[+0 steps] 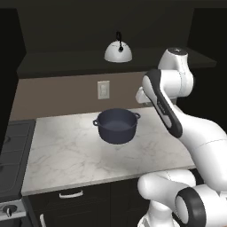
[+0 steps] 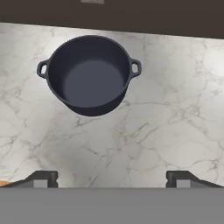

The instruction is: Pick the kettle from the cabinet and place it on a stove burner. Then pick the pot from the counter and place it on another stove burner. Finally, turn both burners on.

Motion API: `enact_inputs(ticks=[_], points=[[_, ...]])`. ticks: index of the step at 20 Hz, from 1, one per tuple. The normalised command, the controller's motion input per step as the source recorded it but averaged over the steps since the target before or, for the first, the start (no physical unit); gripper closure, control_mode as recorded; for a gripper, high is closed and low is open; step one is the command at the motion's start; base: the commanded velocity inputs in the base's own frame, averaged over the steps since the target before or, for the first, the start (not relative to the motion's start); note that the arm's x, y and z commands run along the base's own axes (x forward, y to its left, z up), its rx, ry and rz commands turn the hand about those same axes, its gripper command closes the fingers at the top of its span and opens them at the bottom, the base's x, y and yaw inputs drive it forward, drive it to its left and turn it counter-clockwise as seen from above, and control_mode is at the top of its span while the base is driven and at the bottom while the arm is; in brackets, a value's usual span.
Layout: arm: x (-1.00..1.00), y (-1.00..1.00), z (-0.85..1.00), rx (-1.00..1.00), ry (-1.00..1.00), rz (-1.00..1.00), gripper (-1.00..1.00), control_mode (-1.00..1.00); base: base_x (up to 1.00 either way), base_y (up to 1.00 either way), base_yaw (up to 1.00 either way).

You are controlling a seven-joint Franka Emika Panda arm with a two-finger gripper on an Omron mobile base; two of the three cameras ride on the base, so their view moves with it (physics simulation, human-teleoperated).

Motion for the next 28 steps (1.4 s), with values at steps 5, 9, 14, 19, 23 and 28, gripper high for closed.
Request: enact_inputs(ticks=[5,9,14,19,23,28], points=[[-0.04,0.00,0.05,0.00,-0.02,0.00,-1.00,-1.00,0.00,0.00,0.00],[-0.12,0.00,0.14,0.00,-0.04,0.00,-1.00,-1.00,0.00,0.00,0.00],[-0.08,0.00,0.18,0.00,-0.08,0.00,-1.00,-1.00,0.00,0.00,0.00],[-0.01,0.01,0.16,0.00,-0.10,0.00,-1.00,-1.00,0.00,0.00,0.00],[0.00,0.04,0.22,0.00,-0.10,0.00,-1.00,-1.00,0.00,0.00,0.00],[0.00,0.08,0.26,0.00,-0.07,0.00,-1.00,-1.00,0.00,0.00,0.00]])
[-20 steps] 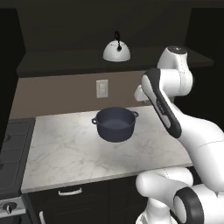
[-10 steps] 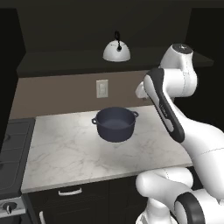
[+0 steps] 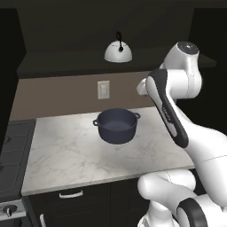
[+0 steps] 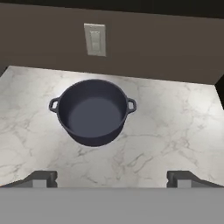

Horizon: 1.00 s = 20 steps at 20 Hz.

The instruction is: Pick the kettle from the cabinet and place it on a stove burner. Then pick the pot from the counter and place it on another stove burner. Finally, turn both burners on.

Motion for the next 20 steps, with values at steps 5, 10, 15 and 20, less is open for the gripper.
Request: enact_inputs(ticks=[5,10,15,20], points=[[0.00,0.14,0.26,0.00,-0.07,0.00,-1.00,-1.00,0.00,0.00,0.00],[0.01,0.13,0.27,0.00,-0.10,0.00,-1.00,-1.00,0.00,0.00,0.00],[0.01,0.14,0.26,0.00,-0.11,0.00,-1.00,-1.00,0.00,0.00,0.00],[0.05,0.17,0.27,0.00,-0.12,0.00,-1.00,-1.00,0.00,0.00,0.00]])
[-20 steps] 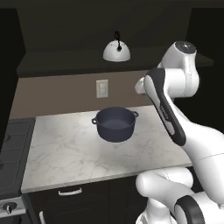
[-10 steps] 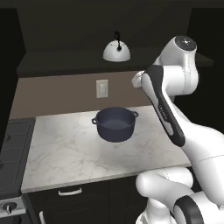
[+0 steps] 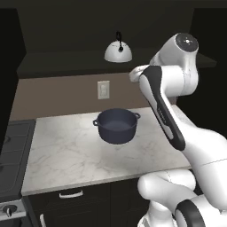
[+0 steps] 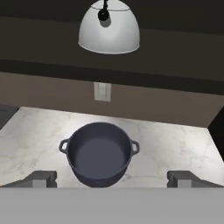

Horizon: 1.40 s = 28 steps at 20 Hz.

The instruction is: Pick the kettle from the cabinet and place it on a stove burner. Then pick the pot from the counter and place it on another stove burner. Finally, turn both burners on.

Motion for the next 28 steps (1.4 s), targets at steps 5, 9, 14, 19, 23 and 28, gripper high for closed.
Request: enact_inputs(ticks=[5,9,14,19,23,28], points=[[0.06,0.14,0.26,0.00,-0.11,0.00,-1.00,-1.00,0.00,0.00,0.00],[0.06,0.13,0.25,0.00,-0.11,0.00,-1.00,-1.00,0.00,0.00,0.00],[0.10,0.12,0.24,0.00,-0.11,0.00,-1.00,-1.00,0.00,0.00,0.00],[0.14,0.10,0.21,0.00,-0.12,0.00,-1.00,-1.00,0.00,0.00,0.00],[0.22,0.02,0.10,0.00,-0.12,0.00,-1.00,-1.00,0.00,0.00,0.00],[0.05,-0.01,0.00,0.01,-0.14,0.03,-1.00,-1.00,0.00,0.00,0.00]])
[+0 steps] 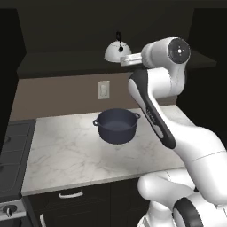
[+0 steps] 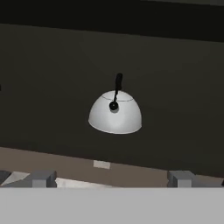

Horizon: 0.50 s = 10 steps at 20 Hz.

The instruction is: Pick the kettle from the cabinet and place it on a stove burner. Then pick the pot from the counter and place it on another stove burner. Finally, turn both burners on.

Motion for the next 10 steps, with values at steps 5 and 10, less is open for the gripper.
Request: enact_inputs(ticks=[5,10], points=[[0.00,0.00,0.00,0.01,-0.07,0.03,-1.00,-1.00,0.00,0.00,0.00],[0.00,0.00,0.04,0.03,-0.06,0.00,-1.00,-1.00,0.00,0.00,0.00]])
